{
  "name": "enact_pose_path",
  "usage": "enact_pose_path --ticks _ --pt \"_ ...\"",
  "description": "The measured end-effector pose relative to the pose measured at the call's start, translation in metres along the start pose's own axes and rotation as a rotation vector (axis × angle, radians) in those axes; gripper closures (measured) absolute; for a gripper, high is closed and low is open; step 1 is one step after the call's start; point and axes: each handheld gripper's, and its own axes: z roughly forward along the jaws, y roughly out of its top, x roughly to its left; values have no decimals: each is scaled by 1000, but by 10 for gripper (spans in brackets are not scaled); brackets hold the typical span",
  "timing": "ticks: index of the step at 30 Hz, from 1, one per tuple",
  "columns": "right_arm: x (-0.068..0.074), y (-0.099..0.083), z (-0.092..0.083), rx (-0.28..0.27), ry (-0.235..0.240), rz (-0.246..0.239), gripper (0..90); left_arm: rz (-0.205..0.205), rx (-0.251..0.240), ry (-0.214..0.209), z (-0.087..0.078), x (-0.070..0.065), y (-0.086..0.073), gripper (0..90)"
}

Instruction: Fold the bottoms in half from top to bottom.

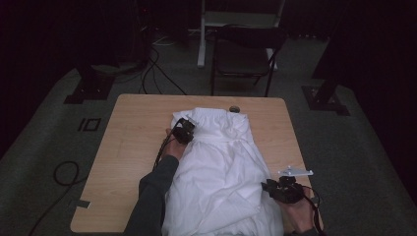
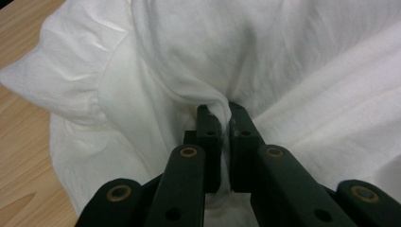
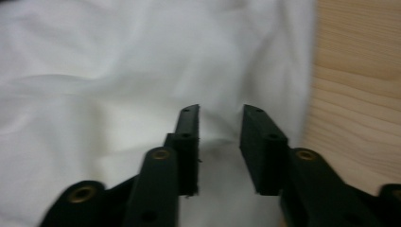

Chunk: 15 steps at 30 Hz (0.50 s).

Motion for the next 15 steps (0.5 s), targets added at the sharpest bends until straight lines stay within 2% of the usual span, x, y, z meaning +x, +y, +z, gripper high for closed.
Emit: enact_pose_path --ticks 1,4,6,8,9,10,11,12,15 --pt "6 -1 0 -11 45 -18 613 0 1 1 0 0 0 852" --pt "26 -6 6 1 186 -53 564 -2 2 2 0 0 0 852" --pt "37 -9 14 26 247 -68 543 -3 2 3 0 -1 0 852" --pt "43 -12 23 66 262 -91 539 -3 3 1 0 0 0 853" --pt "43 -13 28 94 264 -93 580 -2 2 -1 0 0 0 852" --pt "42 -15 30 116 276 -95 707 -2 1 -2 0 0 0 852" --pt "41 -16 31 134 294 -97 793 0 1 -2 0 1 0 852" --pt "40 -16 28 138 297 -98 878 0 0 -3 0 1 0 852" --pt "30 -13 7 114 268 -95 891 -3 -1 -2 1 1 1 852"
